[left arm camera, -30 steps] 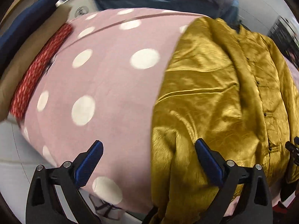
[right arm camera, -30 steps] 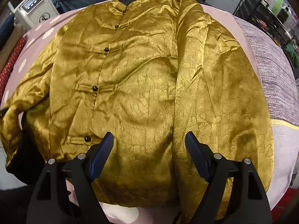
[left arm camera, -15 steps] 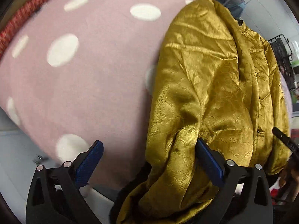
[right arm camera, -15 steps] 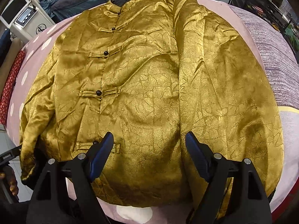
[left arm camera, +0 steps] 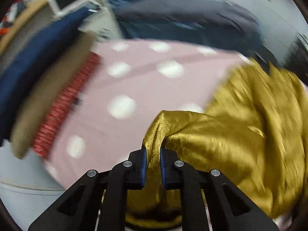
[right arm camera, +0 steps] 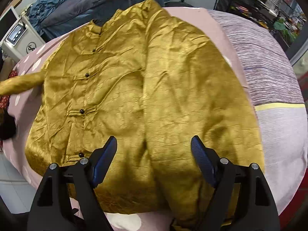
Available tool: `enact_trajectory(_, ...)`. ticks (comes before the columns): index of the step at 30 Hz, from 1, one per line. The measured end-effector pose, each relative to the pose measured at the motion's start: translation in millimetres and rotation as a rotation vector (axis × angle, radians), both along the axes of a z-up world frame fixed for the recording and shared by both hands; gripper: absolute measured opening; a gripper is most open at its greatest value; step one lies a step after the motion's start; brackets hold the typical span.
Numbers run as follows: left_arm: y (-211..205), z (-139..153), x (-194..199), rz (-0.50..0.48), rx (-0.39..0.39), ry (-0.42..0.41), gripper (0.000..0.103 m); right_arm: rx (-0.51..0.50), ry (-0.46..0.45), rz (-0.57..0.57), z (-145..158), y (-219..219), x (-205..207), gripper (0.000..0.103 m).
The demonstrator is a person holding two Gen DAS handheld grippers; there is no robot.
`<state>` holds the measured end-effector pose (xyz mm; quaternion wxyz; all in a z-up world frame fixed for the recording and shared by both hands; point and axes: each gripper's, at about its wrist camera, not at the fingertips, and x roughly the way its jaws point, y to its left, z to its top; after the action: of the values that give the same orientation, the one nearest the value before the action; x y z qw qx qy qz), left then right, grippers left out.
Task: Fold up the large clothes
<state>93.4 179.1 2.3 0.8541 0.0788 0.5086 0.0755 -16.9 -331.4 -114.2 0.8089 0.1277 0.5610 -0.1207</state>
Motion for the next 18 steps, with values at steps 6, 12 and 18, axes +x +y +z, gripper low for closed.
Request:
enact_trajectory(6,59,42,57,0.274,0.028,-0.12,0.074,-0.03,-0.002,-0.062,8,-23,-14,0.079)
enact_trajectory(12,-2,1,30,0.074,-0.022,-0.008,0.096,-0.107,-0.011,-0.044,19,-30,-33,0.079)
enact_trajectory(18,-92,-60,-31,-0.128,-0.083,0.137,0.097,-0.245,0.035,0.092,25,-19,-56,0.079)
